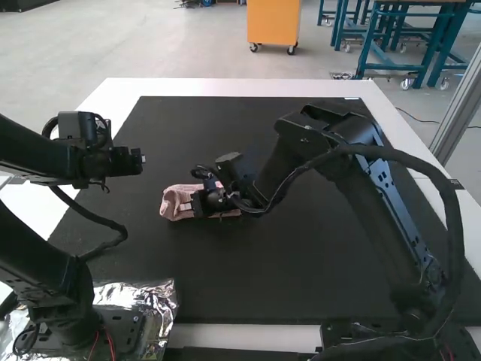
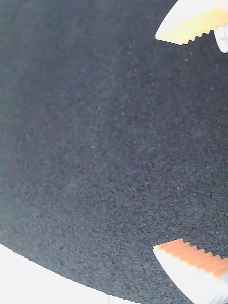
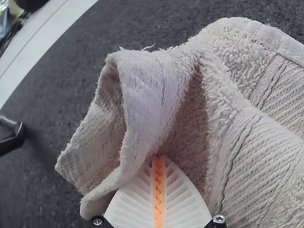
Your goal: Fold the towel.
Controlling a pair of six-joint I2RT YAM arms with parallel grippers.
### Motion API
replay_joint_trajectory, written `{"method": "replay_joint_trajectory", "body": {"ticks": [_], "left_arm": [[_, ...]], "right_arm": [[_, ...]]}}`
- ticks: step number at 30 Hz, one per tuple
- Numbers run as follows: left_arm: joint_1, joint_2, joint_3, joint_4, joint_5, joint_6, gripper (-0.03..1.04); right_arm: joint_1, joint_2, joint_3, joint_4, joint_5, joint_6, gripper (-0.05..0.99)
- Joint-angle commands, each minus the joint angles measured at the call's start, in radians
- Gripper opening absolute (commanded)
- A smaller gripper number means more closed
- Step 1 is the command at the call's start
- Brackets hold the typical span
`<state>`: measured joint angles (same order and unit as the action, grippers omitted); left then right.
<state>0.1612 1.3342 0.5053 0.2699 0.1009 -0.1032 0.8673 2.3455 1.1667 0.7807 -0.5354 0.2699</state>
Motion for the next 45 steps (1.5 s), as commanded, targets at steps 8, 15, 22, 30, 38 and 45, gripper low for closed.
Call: {"method": "replay_joint_trajectory", "body": {"ticks": [8,15,22,30,38,45], "left_arm": [[-0.008,-0.023,0.052,-0.031,0.008,-0.006,0.97],[-0.008,-0.070,0.142,-0.116,0.008,-0.004,0.97],[-0.015,-0.158,0.231,-0.215,0.010,-0.007,0.97],[-0.078,-0.251,0.314,-0.290,0.010,-0.012,0.97],[-0.157,-0.333,0.386,-0.353,0.010,-0.026,0.97],[-0.166,-0.530,0.374,-0.385,0.052,-0.027,0.97]], "right_arm": [[0.009,-0.022,0.068,-0.008,0.006,0.040,-0.02],[-0.036,-0.176,0.096,-0.216,0.006,0.008,0.56],[-0.109,-0.434,0.079,-0.376,0.023,-0.041,0.91],[-0.251,-0.753,0.091,-0.518,0.103,-0.064,0.91],[-0.399,-1.082,0.060,-0.658,0.242,-0.153,0.91],[-0.568,-1.391,-0.042,-0.745,0.245,-0.126,0.91]]}}
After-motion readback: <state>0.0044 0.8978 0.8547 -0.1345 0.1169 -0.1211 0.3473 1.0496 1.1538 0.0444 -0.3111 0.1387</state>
